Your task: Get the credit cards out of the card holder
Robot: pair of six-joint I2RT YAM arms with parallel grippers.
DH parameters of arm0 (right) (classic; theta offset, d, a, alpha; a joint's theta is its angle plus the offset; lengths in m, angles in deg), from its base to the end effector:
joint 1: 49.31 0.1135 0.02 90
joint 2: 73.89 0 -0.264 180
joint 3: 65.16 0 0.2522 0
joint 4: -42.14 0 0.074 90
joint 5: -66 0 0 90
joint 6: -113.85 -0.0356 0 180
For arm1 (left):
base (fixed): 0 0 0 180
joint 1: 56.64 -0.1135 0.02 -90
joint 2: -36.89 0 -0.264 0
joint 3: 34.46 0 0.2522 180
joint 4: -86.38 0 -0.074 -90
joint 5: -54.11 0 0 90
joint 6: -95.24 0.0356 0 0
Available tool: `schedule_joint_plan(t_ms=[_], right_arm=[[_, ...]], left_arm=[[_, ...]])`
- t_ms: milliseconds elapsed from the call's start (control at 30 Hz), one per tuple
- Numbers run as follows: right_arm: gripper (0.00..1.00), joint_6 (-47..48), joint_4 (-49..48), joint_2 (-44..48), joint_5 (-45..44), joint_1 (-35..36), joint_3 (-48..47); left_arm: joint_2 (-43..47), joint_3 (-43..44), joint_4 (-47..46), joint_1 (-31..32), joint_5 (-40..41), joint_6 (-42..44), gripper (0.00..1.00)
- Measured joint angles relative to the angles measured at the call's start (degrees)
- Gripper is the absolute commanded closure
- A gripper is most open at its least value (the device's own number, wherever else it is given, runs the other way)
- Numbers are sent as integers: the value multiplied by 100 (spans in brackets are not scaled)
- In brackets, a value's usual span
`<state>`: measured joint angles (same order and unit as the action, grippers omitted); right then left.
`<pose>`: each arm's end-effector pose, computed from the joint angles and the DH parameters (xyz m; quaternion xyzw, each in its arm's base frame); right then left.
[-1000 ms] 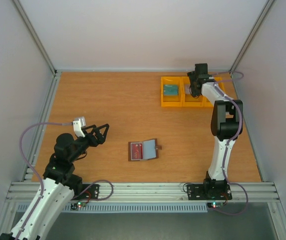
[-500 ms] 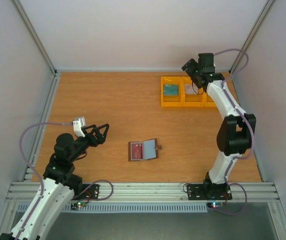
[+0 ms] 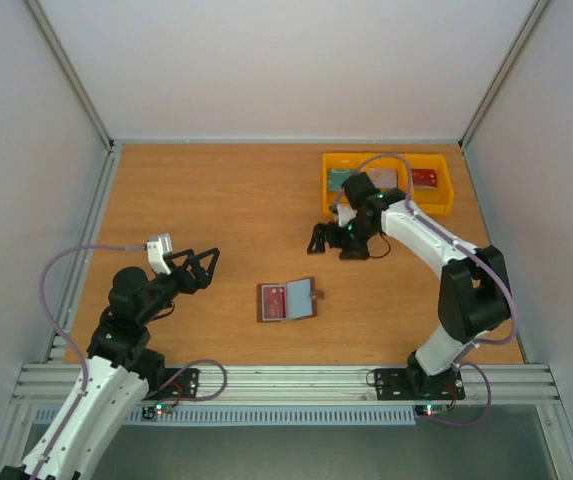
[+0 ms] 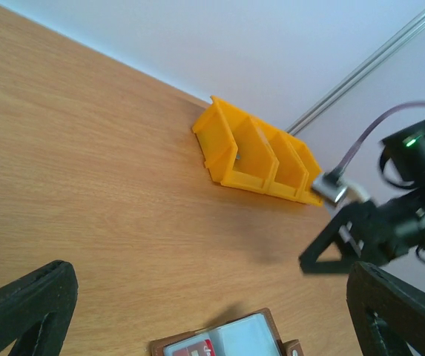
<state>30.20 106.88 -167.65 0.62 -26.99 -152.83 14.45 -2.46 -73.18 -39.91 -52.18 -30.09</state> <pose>0.2932 0.1364 0.2497 -0.2729 0.9246 0.2308 0.1319 0.1225 -0.0472 0.2357 -0.0343 0.7677 -0.3748 0.5186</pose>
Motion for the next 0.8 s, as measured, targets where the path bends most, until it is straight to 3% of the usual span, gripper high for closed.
schedule_joint_plan(t_ms=[200, 333, 500, 667, 800], right_arm=[[2, 57, -103, -603, 1165, 330, 715], [10, 59, -468, -973, 1495, 498, 898], [40, 26, -833, -1355, 1825, 487, 1095], [95, -15, -1143, -1390, 2017, 507, 1228], [99, -13, -1233, -1373, 2210, 511, 1231]], left_arm=[[-2, -2, -7, 0, -42, 0, 1], [-4, -2, -7, 0, -70, 2, 1], [-17, -2, -9, 0, -90, 0, 1], [-74, -4, -9, 0, -105, 0, 1], [-79, -4, -11, 0, -114, 0, 1]])
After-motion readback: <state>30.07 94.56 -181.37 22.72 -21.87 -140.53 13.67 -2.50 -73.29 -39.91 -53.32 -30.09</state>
